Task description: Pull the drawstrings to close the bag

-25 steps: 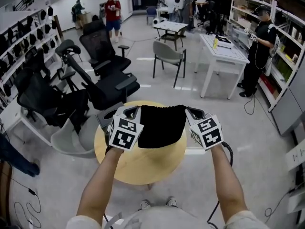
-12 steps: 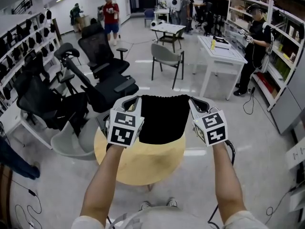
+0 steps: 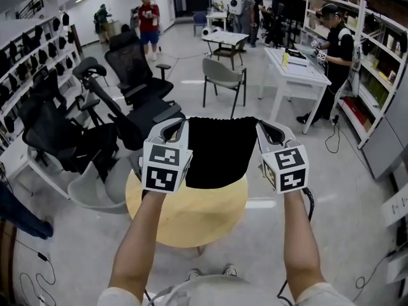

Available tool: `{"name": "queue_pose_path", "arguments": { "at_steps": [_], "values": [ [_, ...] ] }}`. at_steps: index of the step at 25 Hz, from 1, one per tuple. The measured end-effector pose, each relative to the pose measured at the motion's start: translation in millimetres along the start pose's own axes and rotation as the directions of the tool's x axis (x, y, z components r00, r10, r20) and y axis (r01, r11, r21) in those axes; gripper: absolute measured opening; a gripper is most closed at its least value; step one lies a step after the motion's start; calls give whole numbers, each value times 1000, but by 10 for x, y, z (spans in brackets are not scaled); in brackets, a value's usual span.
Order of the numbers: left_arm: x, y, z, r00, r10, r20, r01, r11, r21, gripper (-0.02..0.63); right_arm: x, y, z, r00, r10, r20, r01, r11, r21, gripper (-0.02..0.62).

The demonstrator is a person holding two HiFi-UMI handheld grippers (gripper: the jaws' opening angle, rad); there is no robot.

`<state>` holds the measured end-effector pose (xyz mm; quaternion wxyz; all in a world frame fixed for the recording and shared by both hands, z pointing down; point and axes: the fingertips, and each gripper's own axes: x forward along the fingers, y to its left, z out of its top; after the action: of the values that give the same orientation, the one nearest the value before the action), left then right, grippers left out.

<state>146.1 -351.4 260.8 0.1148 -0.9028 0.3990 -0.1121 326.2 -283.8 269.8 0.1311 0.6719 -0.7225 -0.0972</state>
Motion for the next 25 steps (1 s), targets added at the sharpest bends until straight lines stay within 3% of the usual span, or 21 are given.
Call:
{"name": "queue_pose_path", "arguments": {
  "at_steps": [11, 25],
  "values": [
    [-62, 123, -27, 999, 44, 5, -43, 999, -7, 5, -30, -54, 101, 997, -71, 44, 72, 997, -18, 9],
    [-105, 368, -190, 995, 103, -7, -103, 994, -48, 5, -4, -118, 18, 992, -119, 32, 119, 993, -9, 9]
  ]
}}
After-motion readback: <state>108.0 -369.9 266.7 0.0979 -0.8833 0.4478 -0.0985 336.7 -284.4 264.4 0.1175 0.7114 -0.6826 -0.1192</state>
